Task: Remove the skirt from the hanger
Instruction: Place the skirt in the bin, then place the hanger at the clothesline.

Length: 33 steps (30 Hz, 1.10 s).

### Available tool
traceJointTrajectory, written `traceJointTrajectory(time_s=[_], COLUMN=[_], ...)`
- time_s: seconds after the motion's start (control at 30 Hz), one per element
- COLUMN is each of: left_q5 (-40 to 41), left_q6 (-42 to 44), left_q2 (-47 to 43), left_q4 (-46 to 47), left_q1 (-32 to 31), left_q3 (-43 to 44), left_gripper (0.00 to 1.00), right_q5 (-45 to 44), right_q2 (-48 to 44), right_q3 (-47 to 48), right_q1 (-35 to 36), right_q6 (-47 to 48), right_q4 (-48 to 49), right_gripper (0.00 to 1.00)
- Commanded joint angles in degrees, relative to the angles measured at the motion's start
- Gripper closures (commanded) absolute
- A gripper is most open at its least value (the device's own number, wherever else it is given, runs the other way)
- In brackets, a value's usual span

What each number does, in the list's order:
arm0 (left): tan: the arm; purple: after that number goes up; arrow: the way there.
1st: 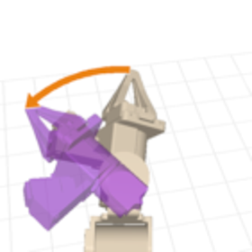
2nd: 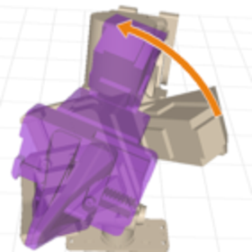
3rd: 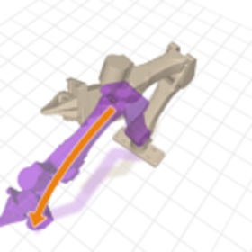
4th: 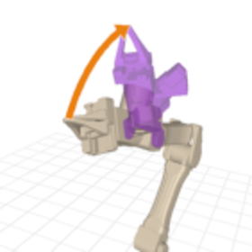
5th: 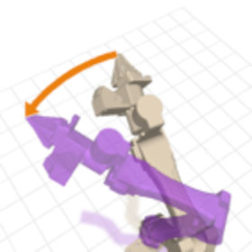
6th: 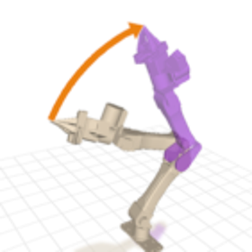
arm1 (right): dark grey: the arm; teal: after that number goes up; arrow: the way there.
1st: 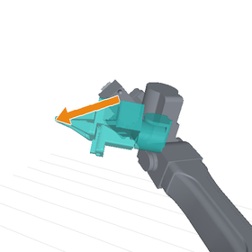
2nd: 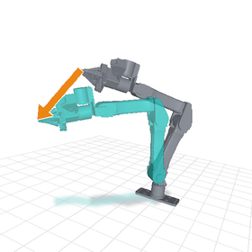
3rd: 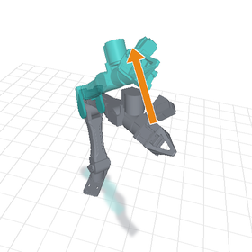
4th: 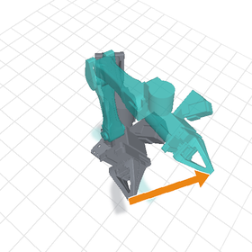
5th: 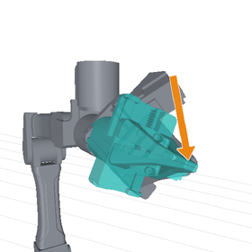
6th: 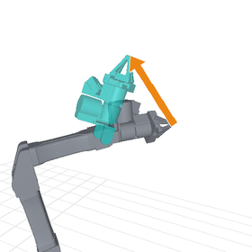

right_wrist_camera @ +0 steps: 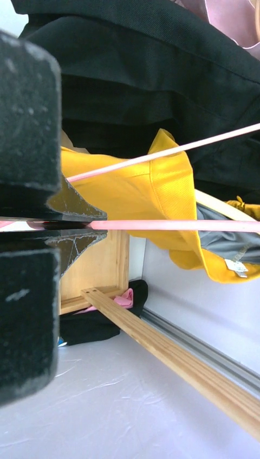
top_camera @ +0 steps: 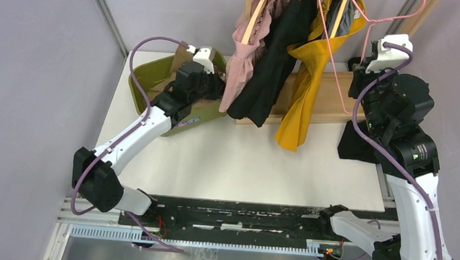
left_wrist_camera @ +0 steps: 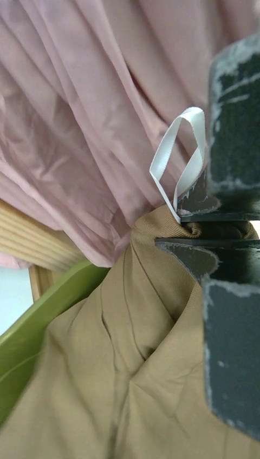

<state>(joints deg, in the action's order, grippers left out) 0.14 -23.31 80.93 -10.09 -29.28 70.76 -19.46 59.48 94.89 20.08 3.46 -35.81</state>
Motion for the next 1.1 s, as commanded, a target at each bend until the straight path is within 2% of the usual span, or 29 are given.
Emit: traceJointTrajectory(time_s=[0.0, 0.13, 0.27, 0.33, 0.47, 0.5, 0.53, 0.6, 0.67, 0.73, 0.77, 0.9, 1.07], left_q5=[1.4, 3.5, 13.6, 16.2, 13.0, 12.8, 12.6, 12.4, 11.8, 11.0, 9.9, 6.5, 5.3], left_q6=[-0.7, 1.5, 11.0, 13.1, 10.2, 9.7, 9.5, 9.7, 9.8, 9.9, 9.8, 7.4, 7.0], left_q2=[-1.1, -0.8, 4.0, 7.4, 13.4, 14.3, 15.4, 16.9, 17.8, 18.4, 18.7, 19.7, 20.3], left_q4=[3.4, 1.8, -2.3, -2.2, -1.2, -1.4, -1.6, -2.4, -2.6, -2.3, -2.3, -1.8, -1.5], left_q1=[-1.5, -1.4, 0.0, 3.4, 13.3, 15.4, 17.1, 19.9, 21.6, 22.0, 22.0, 22.0, 21.9], left_q3=[4.5, 5.9, 10.0, 10.8, 11.6, 12.3, 12.9, 14.4, 15.2, 15.7, 16.0, 16.3, 16.7], left_gripper=[0.97, 0.97, 0.97, 0.97, 0.93, 0.83, 0.68, 0.61, 0.5, 0.37, 0.35, 0.06, 0.01], right_q5=[-3.5, -7.1, -8.3, -9.0, -10.5, -10.7, -10.8, -11.1, -11.7, -12.9, -13.7, -16.3, -18.3], right_q2=[-1.7, -1.9, -2.8, -3.3, -3.9, -4.1, -4.4, -5.3, -6.5, -7.9, -8.6, -10.3, -10.8], right_q3=[-0.8, -0.4, -0.4, 0.1, 3.0, 3.7, 4.4, 5.4, 5.8, 5.9, 6.0, 7.1, 7.4], right_q1=[-0.3, -0.2, -0.3, -0.3, -0.3, -0.3, -0.3, -0.3, -0.3, -0.3, -0.3, -0.3, -0.3], right_q6=[0.4, 2.5, 2.8, 2.7, 2.7, 2.6, 2.4, 2.2, 2.3, 2.4, 2.5, 2.5, 1.9], right_q4=[0.4, -0.2, -2.5, -3.8, -8.0, -9.0, -9.9, -12.0, -13.7, -15.1, -15.8, -18.7, -23.8], right_gripper=[0.99, 0.99, 0.99, 0.99, 0.99, 0.99, 0.99, 0.99, 0.99, 0.99, 0.99, 0.99, 0.99])
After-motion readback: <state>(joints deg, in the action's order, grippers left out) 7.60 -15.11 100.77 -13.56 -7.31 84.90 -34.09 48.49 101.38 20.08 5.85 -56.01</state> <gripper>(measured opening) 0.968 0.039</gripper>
